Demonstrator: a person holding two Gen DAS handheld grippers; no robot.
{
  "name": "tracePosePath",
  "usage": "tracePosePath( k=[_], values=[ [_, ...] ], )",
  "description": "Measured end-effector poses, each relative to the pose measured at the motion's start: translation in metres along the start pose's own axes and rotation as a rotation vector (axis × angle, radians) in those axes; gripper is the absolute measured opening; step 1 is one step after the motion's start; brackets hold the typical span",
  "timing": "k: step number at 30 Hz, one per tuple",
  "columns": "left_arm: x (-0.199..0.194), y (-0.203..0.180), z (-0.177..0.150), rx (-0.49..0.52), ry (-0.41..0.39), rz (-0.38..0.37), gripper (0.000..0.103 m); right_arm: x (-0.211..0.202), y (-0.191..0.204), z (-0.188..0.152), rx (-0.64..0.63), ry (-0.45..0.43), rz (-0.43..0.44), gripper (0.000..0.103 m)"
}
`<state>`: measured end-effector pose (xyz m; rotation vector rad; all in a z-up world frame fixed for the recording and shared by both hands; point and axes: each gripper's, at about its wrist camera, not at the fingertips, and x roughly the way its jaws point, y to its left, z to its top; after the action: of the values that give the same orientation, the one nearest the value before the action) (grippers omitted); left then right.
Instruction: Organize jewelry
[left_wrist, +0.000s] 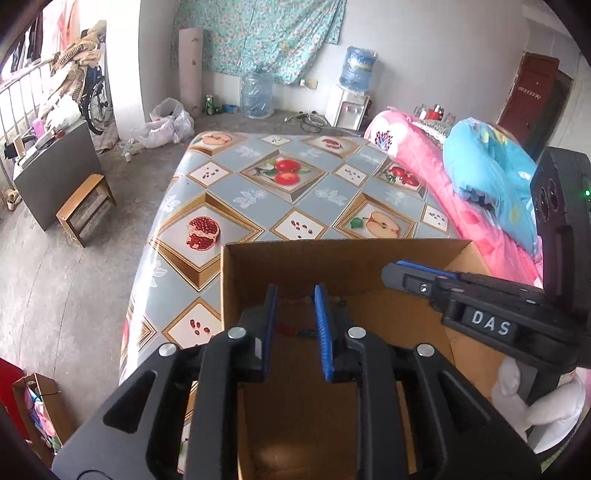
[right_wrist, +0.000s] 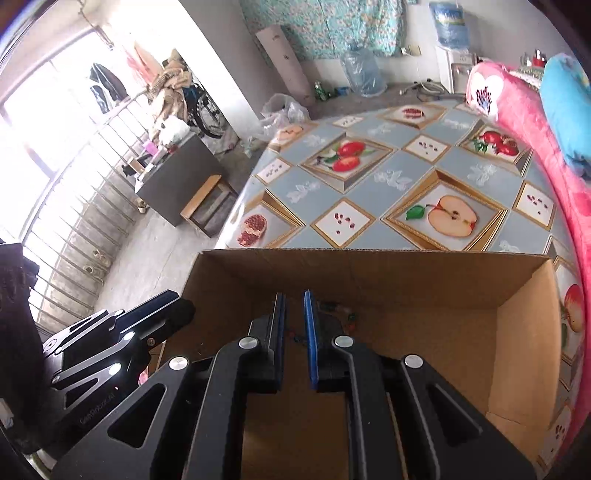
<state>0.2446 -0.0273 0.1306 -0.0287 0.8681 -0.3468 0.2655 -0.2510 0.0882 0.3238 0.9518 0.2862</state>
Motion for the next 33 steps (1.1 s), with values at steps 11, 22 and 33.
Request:
tracePosePath(
  k=[11,22,33],
  values=[
    [-0.128,0.010,-0.108,0.067,-0.164,-0.126,0.033,-0.158,-0.016,-0.114,-0.165,-0.228,0.074,0.022],
    [-0.053,-0.015,-0.194,-0.007,0.096,-0.285,0.033,-0.077,-0.050,-0.215,0.002,0.005,-0.042,0.023],
    [0.011,-0.030,-0.202,-0.019,0.211,-0.238,0.042,-0.035,-0.040,-0.225,-0.100,0.042,-0.208,0.023]
  ],
)
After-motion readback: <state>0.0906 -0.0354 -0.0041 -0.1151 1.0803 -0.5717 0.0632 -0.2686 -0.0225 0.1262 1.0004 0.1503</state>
